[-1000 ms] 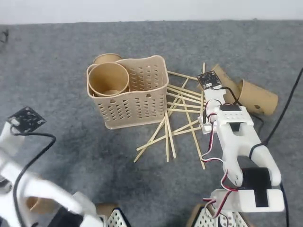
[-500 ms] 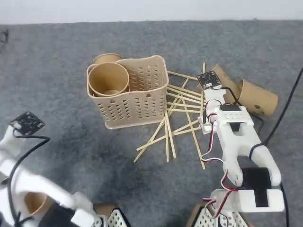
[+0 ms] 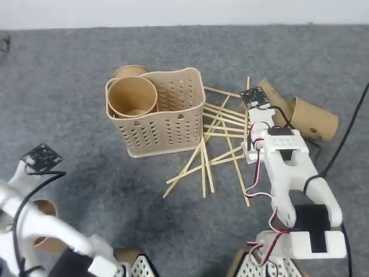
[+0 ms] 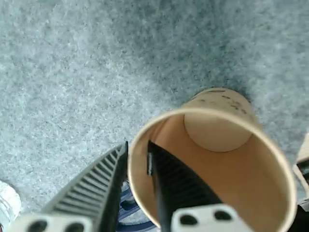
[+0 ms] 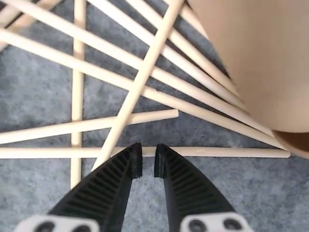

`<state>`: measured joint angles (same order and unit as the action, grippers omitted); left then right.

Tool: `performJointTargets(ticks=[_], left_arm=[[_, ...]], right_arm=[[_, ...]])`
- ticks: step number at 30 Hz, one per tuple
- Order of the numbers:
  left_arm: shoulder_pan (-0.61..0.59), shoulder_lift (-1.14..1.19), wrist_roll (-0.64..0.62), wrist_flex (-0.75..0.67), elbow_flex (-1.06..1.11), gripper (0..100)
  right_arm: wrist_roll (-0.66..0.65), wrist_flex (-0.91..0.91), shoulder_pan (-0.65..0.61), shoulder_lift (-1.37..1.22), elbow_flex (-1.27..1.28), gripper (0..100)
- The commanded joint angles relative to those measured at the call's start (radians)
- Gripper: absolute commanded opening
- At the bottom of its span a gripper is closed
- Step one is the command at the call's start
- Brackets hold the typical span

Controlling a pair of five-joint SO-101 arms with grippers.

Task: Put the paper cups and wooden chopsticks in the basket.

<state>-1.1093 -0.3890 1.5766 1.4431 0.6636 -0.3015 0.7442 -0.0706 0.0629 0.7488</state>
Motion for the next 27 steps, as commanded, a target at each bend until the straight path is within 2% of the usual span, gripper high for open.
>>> performJointTargets(ticks=[1,4,7,12,21,27], left_arm=[[0.012,0.005,0.012,0.012,0.012,1],[0.043,0.003,0.006,0.078,-0.045,1],[0.098,0.006,-0.012,0.313,-0.292,1],[0.215,-0.020,-0.239,0.313,-0.587,1],[0.443,-0.021,-0.463,0.313,-0.840,1],[0.600,-0.021,-0.678,0.313,-1.181,1]], right_arm=[[-0.009,-0.007,-0.025,0.021,0.008,5.5],[-0.009,-0.007,-0.025,0.021,0.008,5.5],[-0.009,-0.007,-0.025,0.021,0.008,5.5],[-0.009,-0.008,-0.024,0.021,0.008,5.5],[-0.009,-0.008,-0.024,0.021,0.008,5.5],[-0.009,-0.010,-0.024,0.021,0.008,5.6]])
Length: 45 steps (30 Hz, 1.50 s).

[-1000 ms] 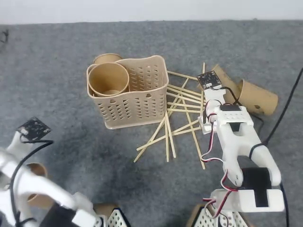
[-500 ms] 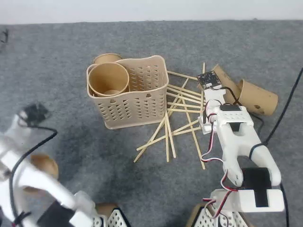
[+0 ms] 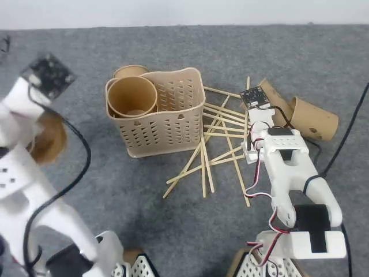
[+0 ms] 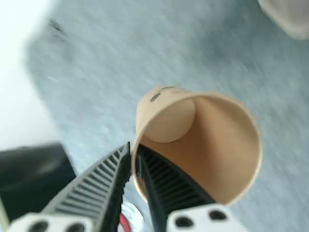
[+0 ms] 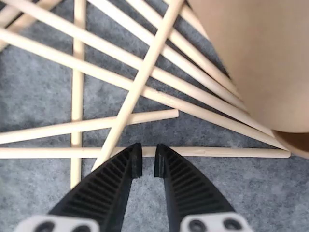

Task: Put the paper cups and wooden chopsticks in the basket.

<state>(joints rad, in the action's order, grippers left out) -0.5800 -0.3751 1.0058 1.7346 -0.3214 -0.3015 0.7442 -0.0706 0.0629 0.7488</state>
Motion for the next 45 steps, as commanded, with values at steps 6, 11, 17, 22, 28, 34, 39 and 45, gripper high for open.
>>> performJointTargets(ticks=[6,11,17,22,28,34,39,45], left_arm=[[0.327,-0.035,-0.333,0.021,-0.478,1],[0.502,-0.028,-0.528,0.023,-0.452,1],[0.608,-0.034,-0.689,0.023,-0.282,1],[0.612,-0.034,-0.781,0.023,-0.140,1],[0.674,-0.029,-0.829,0.017,-0.133,1],[0.744,-0.021,-0.829,-0.020,-0.285,1],[0.710,0.074,-0.832,-0.026,-0.285,1],[0.641,0.196,-0.853,-0.117,-0.285,1]], right_arm=[[-0.009,-0.010,-0.024,0.021,0.008,5.7],[-0.009,-0.010,-0.024,0.021,0.008,5.7],[-0.011,-0.010,-0.024,0.021,0.008,5.8],[-0.011,-0.010,-0.025,0.021,0.008,5.8],[-0.011,-0.010,-0.025,0.021,0.008,5.8],[-0.011,-0.010,-0.025,0.021,0.008,5.8],[-0.011,-0.010,-0.025,0.021,0.008,5.8],[-0.011,-0.010,-0.025,0.021,0.008,5.8]])
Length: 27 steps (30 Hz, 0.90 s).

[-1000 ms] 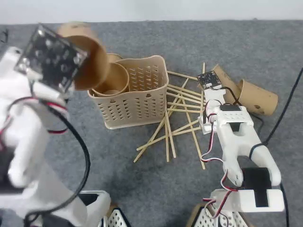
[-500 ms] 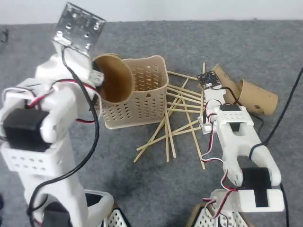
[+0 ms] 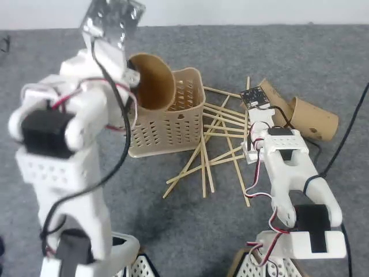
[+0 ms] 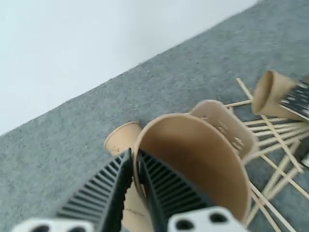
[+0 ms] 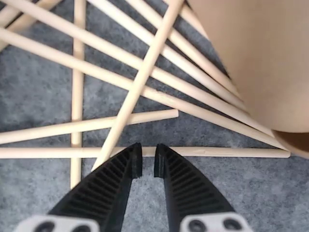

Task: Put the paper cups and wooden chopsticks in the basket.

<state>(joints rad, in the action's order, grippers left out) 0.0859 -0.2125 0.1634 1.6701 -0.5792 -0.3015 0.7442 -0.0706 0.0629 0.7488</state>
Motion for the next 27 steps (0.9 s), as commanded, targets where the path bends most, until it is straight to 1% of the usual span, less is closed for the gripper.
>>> performJointTargets(ticks=[1,6,11,14,16,19,21,25,27], left_arm=[[-0.025,0.048,-0.011,-0.063,-0.027,1],[-0.021,0.094,-0.014,-0.097,-0.024,1],[-0.025,0.149,-0.038,-0.095,-0.030,1],[-0.023,0.152,-0.038,-0.080,-0.036,1],[-0.031,0.160,-0.037,-0.044,-0.036,1],[-0.071,0.152,-0.032,-0.009,-0.022,2],[-0.097,0.149,-0.014,0.003,-0.018,9],[-0.153,0.149,0.020,0.058,-0.022,29],[-0.186,0.147,0.072,0.055,-0.025,35]], right_arm=[[-0.011,-0.010,-0.025,0.021,0.008,5.8],[-0.011,-0.010,-0.025,0.021,0.008,5.8],[-0.011,-0.010,-0.025,0.021,0.008,5.8],[-0.011,-0.012,-0.025,0.021,0.008,5.8],[-0.011,-0.012,-0.025,0.021,0.008,5.8],[-0.011,-0.012,-0.025,0.021,0.008,5.8],[-0.011,-0.012,-0.025,0.021,0.008,5.8],[-0.011,-0.012,-0.025,0.021,0.008,5.8],[-0.011,-0.012,-0.025,0.021,0.008,5.8]])
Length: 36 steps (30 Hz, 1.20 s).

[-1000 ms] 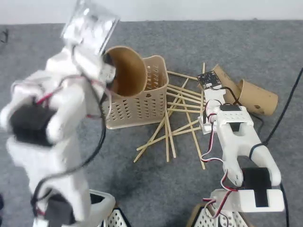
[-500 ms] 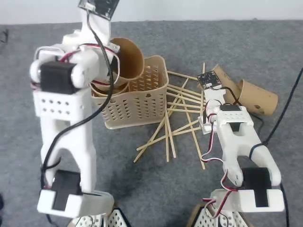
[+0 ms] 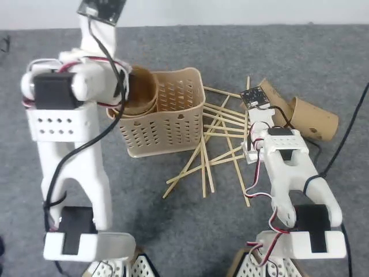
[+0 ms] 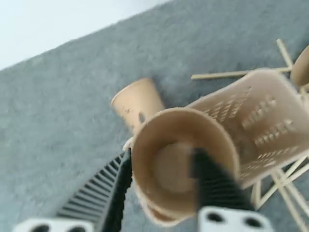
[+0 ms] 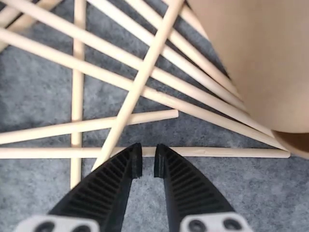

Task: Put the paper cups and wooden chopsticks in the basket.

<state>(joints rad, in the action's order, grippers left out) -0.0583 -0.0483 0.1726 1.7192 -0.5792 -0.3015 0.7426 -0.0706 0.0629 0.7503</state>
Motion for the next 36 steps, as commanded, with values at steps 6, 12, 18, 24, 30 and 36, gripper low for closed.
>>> performJointTargets(ticks=[6,12,18,24,30,36], left_arm=[[-0.264,-0.031,0.060,-0.204,-0.137,35],[-0.373,0.169,-0.092,-0.437,-0.021,35],[-0.295,0.483,-0.095,-0.451,-0.142,35],[-0.253,0.809,-0.098,-0.451,-0.504,35],[-0.221,1.128,-0.132,-0.519,-0.903,35],[-0.138,1.330,-0.150,-0.437,-1.101,35]], right_arm=[[-0.011,-0.010,-0.025,0.021,0.006,5.8],[-0.011,-0.010,-0.025,0.021,0.006,5.8],[-0.011,-0.010,-0.025,0.019,0.006,5.8],[-0.011,-0.010,-0.025,0.019,0.006,5.8],[-0.018,-0.041,-0.042,0.019,0.015,5.7],[-0.097,-0.050,-0.048,0.019,0.021,5.6]])
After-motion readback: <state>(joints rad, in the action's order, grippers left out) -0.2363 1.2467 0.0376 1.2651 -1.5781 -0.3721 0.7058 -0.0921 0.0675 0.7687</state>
